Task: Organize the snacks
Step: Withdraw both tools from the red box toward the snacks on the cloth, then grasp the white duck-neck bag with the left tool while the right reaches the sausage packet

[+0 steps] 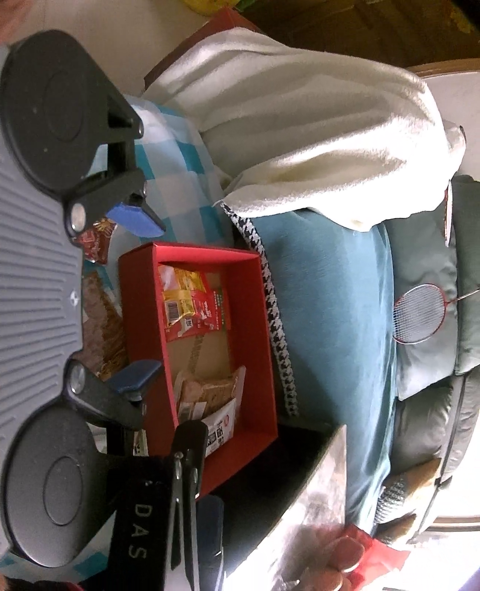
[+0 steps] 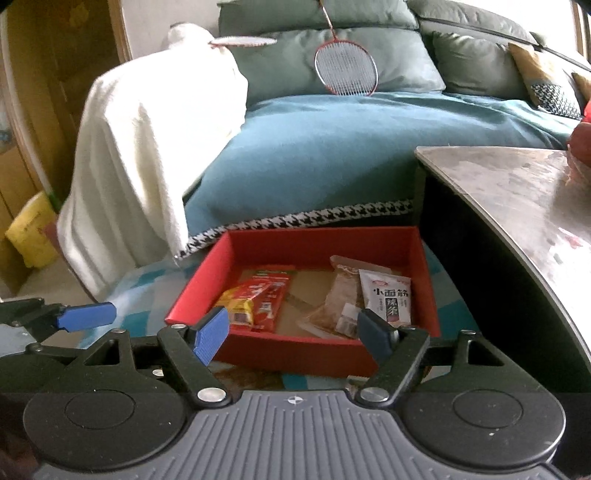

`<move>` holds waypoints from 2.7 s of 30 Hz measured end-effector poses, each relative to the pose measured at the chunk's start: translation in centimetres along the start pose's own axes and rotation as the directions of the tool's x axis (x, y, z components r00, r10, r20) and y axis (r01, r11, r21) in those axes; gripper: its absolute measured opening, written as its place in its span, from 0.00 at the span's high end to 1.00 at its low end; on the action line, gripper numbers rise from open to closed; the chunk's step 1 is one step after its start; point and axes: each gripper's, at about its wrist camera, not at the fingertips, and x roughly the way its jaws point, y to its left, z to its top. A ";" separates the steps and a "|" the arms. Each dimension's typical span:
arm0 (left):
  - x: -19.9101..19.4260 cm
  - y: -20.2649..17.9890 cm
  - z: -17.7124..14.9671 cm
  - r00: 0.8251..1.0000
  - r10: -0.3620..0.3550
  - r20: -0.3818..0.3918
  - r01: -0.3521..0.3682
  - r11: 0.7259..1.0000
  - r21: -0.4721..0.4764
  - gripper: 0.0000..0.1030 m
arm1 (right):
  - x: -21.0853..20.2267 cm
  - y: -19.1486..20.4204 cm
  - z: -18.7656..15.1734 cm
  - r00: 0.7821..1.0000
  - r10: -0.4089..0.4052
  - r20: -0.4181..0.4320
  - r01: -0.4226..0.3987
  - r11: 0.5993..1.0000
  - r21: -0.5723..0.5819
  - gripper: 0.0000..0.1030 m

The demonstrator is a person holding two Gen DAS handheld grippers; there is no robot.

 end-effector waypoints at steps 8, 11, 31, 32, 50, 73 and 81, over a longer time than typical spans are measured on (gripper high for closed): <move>-1.3 0.4 -1.0 1.000 0.001 0.008 -0.001 1.000 -0.005 0.32 | -1.4 0.2 -1.0 1.000 -0.006 0.013 0.006 1.000 0.020 0.20; -1.4 0.4 -1.1 1.000 0.003 0.008 -0.003 1.000 -0.004 0.32 | -1.5 0.2 -1.2 1.000 -0.010 0.014 0.010 1.000 0.021 0.20; 0.8 1.6 -1.8 0.998 0.057 -0.035 -0.057 0.998 -0.010 0.32 | -1.0 0.9 -0.6 0.996 -0.085 0.008 0.085 0.995 -0.043 0.20; 0.9 1.5 -1.8 0.998 0.057 -0.036 -0.057 0.998 -0.004 0.32 | -1.0 0.9 -0.5 0.995 -0.096 0.010 0.096 0.994 -0.051 0.20; 1.7 -0.3 -2.5 0.997 0.048 -0.054 -0.045 0.997 0.056 0.32 | -0.6 0.0 -0.3 0.978 -0.207 0.021 0.208 0.971 -0.120 0.20; 2.9 -0.4 -3.6 0.990 0.072 -0.124 -0.055 0.989 0.135 0.32 | 2.9 0.6 -2.4 0.972 -0.198 -0.126 0.175 0.969 -0.174 0.15; 4.8 0.8 -4.6 0.966 0.148 -0.213 -0.114 0.980 0.164 0.32 | 4.6 0.9 -4.2 0.952 -0.166 -0.256 0.132 0.981 -0.145 0.15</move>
